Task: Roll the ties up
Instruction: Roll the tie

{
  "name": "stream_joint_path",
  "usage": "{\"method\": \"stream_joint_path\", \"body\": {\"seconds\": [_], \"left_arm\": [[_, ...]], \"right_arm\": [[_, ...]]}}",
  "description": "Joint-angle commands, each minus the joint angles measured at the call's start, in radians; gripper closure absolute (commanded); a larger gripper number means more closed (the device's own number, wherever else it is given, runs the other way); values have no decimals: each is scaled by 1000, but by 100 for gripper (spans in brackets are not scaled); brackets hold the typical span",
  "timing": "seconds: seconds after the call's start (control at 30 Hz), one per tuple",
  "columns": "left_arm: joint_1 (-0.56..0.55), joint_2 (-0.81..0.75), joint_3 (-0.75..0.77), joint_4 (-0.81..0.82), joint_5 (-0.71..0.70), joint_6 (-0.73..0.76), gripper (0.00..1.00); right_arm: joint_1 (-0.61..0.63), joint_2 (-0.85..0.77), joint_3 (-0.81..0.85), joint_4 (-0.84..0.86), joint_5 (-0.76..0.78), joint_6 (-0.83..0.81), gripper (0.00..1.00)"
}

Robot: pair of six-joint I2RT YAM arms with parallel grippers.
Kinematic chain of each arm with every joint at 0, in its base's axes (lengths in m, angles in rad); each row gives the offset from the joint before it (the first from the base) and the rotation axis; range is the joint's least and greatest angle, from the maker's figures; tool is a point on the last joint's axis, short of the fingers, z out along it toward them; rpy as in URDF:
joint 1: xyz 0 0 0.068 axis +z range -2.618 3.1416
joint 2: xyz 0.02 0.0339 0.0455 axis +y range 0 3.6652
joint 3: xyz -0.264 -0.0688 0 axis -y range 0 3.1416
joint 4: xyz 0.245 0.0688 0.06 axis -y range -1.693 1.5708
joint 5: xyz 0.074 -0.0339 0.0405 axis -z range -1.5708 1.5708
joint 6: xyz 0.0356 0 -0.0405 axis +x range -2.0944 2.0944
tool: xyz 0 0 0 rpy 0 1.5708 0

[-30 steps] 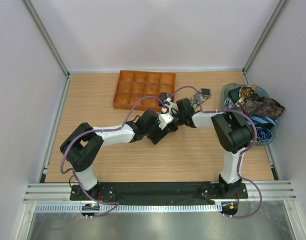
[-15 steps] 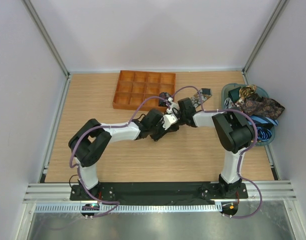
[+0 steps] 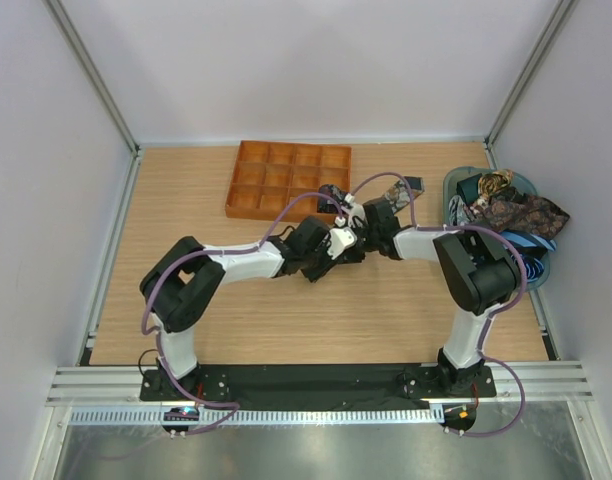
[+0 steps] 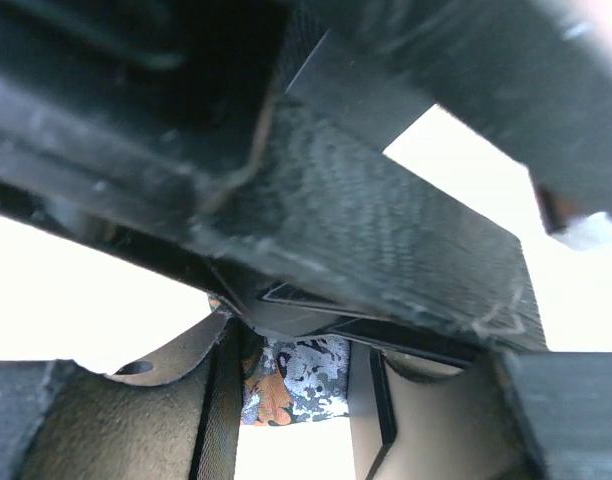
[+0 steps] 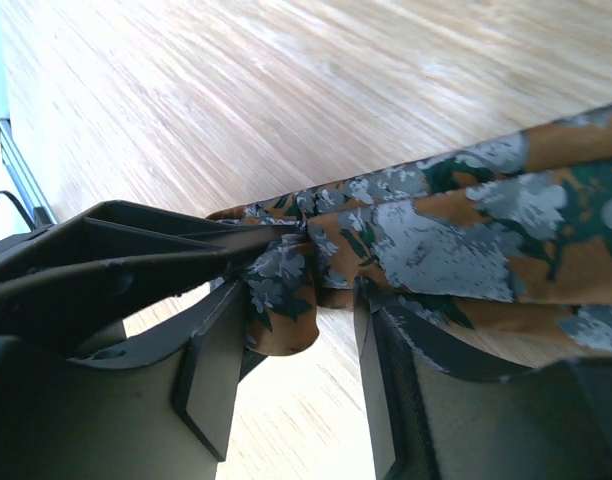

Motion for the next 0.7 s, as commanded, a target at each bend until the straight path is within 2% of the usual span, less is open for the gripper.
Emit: {"method": "stream_joint_path", "body": {"seconds": [0.0, 0.27, 0.47, 0.53, 0.63, 0.67], "left_arm": [[16, 63, 7, -125, -46, -48, 83], [42, 74, 13, -145, 14, -68, 86], [46, 77, 22, -154, 34, -82, 87], [45, 77, 24, -157, 42, -87, 87], [46, 89, 57, -208, 57, -99, 87], [46, 98, 73, -246, 58, -102, 88]], "right_arm": [[-22, -32, -29, 21, 37, 28, 45], [-131, -115, -158, 236, -73, 183, 43], [-214, -219, -256, 304, -55, 235, 43], [-217, -271, -290, 267, -21, 217, 44], [-199, -447, -338, 141, 100, 124, 47], [-170, -545, -350, 68, 194, 73, 47]]}}
